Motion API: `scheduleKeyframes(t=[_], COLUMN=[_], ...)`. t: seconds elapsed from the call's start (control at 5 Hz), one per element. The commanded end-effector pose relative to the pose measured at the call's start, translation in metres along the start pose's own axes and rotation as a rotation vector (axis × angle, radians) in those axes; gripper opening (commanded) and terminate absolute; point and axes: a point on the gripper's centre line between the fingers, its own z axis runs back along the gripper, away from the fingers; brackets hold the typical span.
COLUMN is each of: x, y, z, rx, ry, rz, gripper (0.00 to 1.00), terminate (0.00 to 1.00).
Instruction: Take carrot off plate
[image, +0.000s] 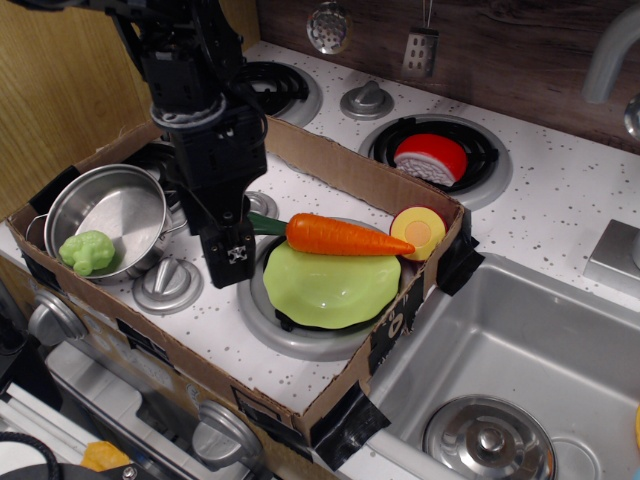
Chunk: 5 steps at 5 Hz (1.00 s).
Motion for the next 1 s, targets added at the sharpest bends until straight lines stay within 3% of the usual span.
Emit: scheduleKeyframes(t=[0.0,0.2,0.4,0.8], x=[0.036,0.050,0.065,0.066], y=[0.015,0.017,0.017,0.021], z=[0.011,0.012,0.004,-0.034], rx=[0.071,0.114,0.112,0.050], ry=[-0.094,-0.081,-0.075,-0.097], rz=[-0.198,-0.264,-0.333,-0.371], gripper=[1.00,1.00,1.00,1.00], terminate=[0.00,0.00,0.00,0.00])
